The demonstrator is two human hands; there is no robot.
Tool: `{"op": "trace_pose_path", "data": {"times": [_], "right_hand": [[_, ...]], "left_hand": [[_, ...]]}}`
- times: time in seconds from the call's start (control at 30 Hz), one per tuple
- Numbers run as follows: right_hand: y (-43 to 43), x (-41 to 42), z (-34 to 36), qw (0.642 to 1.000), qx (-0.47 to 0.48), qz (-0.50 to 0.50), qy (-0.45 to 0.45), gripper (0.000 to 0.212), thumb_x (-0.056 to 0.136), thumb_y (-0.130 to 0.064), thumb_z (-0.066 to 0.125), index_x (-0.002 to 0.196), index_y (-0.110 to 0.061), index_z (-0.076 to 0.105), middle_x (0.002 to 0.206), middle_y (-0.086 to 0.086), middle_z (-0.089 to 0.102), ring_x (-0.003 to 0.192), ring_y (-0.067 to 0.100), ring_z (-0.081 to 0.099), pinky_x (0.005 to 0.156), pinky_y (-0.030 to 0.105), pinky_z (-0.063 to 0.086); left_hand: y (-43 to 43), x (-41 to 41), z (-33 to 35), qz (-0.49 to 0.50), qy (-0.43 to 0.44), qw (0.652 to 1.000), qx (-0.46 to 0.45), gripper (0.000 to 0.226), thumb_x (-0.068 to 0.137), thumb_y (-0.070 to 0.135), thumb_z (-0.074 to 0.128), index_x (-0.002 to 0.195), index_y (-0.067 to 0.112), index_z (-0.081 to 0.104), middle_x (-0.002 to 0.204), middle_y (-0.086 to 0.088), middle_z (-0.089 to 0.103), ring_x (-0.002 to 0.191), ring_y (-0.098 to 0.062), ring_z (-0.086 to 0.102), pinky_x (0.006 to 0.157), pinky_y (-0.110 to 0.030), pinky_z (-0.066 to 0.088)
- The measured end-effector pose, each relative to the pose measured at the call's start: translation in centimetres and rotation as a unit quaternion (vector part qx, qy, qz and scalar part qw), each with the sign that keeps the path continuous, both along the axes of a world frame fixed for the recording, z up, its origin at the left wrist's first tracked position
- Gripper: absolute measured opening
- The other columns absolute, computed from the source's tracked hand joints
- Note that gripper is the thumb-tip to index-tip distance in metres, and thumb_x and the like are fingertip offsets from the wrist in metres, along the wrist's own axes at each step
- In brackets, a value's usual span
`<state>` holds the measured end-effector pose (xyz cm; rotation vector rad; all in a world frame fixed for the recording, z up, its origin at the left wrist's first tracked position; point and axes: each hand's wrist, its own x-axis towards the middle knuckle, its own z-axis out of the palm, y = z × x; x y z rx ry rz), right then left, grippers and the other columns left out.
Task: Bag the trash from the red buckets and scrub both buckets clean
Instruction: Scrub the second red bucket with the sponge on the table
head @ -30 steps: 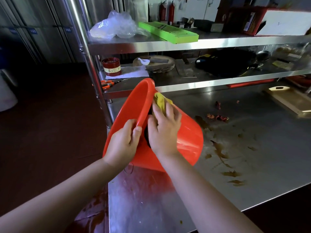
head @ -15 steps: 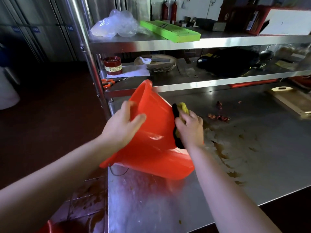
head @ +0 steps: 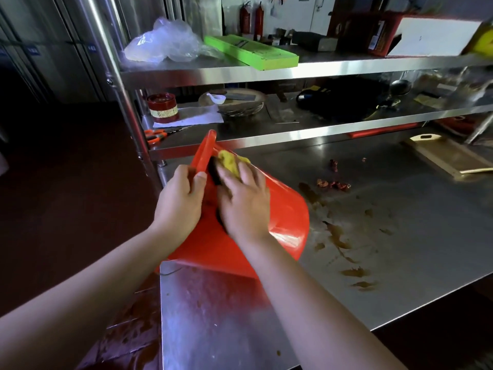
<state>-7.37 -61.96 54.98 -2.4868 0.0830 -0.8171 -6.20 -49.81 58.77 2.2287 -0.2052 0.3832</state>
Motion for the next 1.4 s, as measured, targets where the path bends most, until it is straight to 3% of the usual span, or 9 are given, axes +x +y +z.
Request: {"op": "trace_pose_path", "data": {"times": [0.27, 0.57, 0.7, 0.83, 0.97, 1.1, 1.2, 1.3, 1.4], "right_hand": [[-9.9, -2.3, -4.0, 0.944, 0.223, -0.177, 0.165, 0.043, 0.091, -0.026, 0.046, 0.132, -0.038, 0.053, 0.15, -0.003, 0.035, 0.131, 0.024, 0.026, 0.106, 0.046, 0.03], [-1.2, 0.5, 2.1, 0.994, 0.109, -0.024, 0.008, 0.045, 0.089, -0.026, 0.044, 0.132, -0.03, 0.054, 0.144, -0.003, 0.041, 0.127, 0.025, 0.031, 0.106, 0.041, 0.028], [-4.8, 0.8, 1.0, 0.986, 0.157, -0.033, 0.053, 0.043, 0.091, -0.025, 0.048, 0.133, -0.033, 0.053, 0.145, -0.004, 0.042, 0.129, 0.021, 0.03, 0.108, 0.037, 0.029], [-10.4, -0.8, -2.3, 0.962, 0.218, -0.103, 0.126, 0.043, 0.092, -0.026, 0.046, 0.133, -0.039, 0.051, 0.144, -0.004, 0.044, 0.128, 0.025, 0.031, 0.104, 0.042, 0.032], [-12.6, -2.9, -4.2, 0.958, 0.226, -0.114, 0.137, 0.044, 0.093, -0.024, 0.045, 0.135, -0.036, 0.049, 0.147, -0.006, 0.04, 0.13, 0.022, 0.027, 0.102, 0.037, 0.03], [-12.2, -3.4, -4.6, 0.961, 0.22, -0.124, 0.113, 0.045, 0.092, -0.02, 0.047, 0.135, -0.034, 0.05, 0.146, -0.004, 0.042, 0.13, 0.022, 0.027, 0.104, 0.037, 0.03], [-11.4, -3.4, -4.7, 0.974, 0.172, -0.104, 0.103, 0.045, 0.092, -0.017, 0.049, 0.134, -0.032, 0.052, 0.143, -0.001, 0.045, 0.127, 0.026, 0.031, 0.105, 0.036, 0.028], [-10.0, -3.1, -3.8, 0.979, 0.154, -0.08, 0.11, 0.044, 0.093, -0.019, 0.05, 0.134, -0.035, 0.051, 0.142, -0.006, 0.044, 0.127, 0.024, 0.03, 0.105, 0.037, 0.029], [-6.8, -1.8, -2.0, 0.991, 0.103, -0.032, 0.074, 0.041, 0.092, -0.028, 0.046, 0.132, -0.036, 0.054, 0.14, -0.008, 0.047, 0.126, 0.026, 0.033, 0.105, 0.043, 0.032]], "left_hand": [[2.7, -1.1, -2.0, -0.023, -0.003, 0.999, -0.022, 0.019, 0.098, 0.029, 0.041, 0.106, 0.015, 0.05, 0.067, 0.006, 0.051, 0.058, -0.012, 0.048, 0.054, -0.033, 0.035], [0.1, -2.9, -2.4, -0.093, -0.033, 0.994, 0.05, 0.026, 0.096, 0.025, 0.044, 0.117, 0.011, 0.046, 0.07, 0.001, 0.056, 0.066, -0.025, 0.053, 0.059, -0.034, 0.035], [1.1, -3.1, -2.6, -0.11, -0.033, 0.991, 0.061, 0.026, 0.096, 0.024, 0.044, 0.116, 0.008, 0.046, 0.058, 0.011, 0.043, 0.053, -0.015, 0.042, 0.054, -0.033, 0.029], [2.2, -3.2, -2.8, -0.122, -0.006, 0.992, 0.038, 0.027, 0.095, 0.029, 0.044, 0.114, 0.011, 0.048, 0.06, 0.001, 0.052, 0.055, -0.017, 0.052, 0.053, -0.04, 0.041], [3.1, -2.7, -1.5, -0.135, 0.017, 0.99, 0.032, 0.028, 0.076, 0.042, 0.04, 0.088, 0.02, 0.053, 0.063, -0.003, 0.058, 0.058, -0.023, 0.056, 0.057, -0.046, 0.048], [0.3, 0.5, 2.6, -0.116, 0.138, 0.982, -0.061, 0.036, 0.087, 0.047, 0.049, 0.119, 0.03, 0.052, 0.092, 0.014, 0.061, 0.081, -0.004, 0.06, 0.07, -0.027, 0.049], [-1.8, 2.9, 4.6, -0.068, 0.24, 0.964, -0.089, 0.036, 0.095, 0.045, 0.043, 0.114, 0.017, 0.054, 0.088, 0.005, 0.061, 0.077, -0.012, 0.06, 0.074, -0.031, 0.047], [-2.0, 2.6, 4.0, -0.005, 0.187, 0.982, 0.001, 0.045, 0.098, 0.048, 0.03, 0.098, 0.011, 0.055, 0.075, 0.001, 0.055, 0.063, -0.016, 0.052, 0.062, -0.032, 0.041], [-1.7, 1.9, 2.4, 0.011, 0.105, 0.994, 0.039, 0.044, 0.098, 0.048, 0.027, 0.088, 0.012, 0.051, 0.075, -0.004, 0.057, 0.066, -0.024, 0.055, 0.062, -0.038, 0.044]]}}
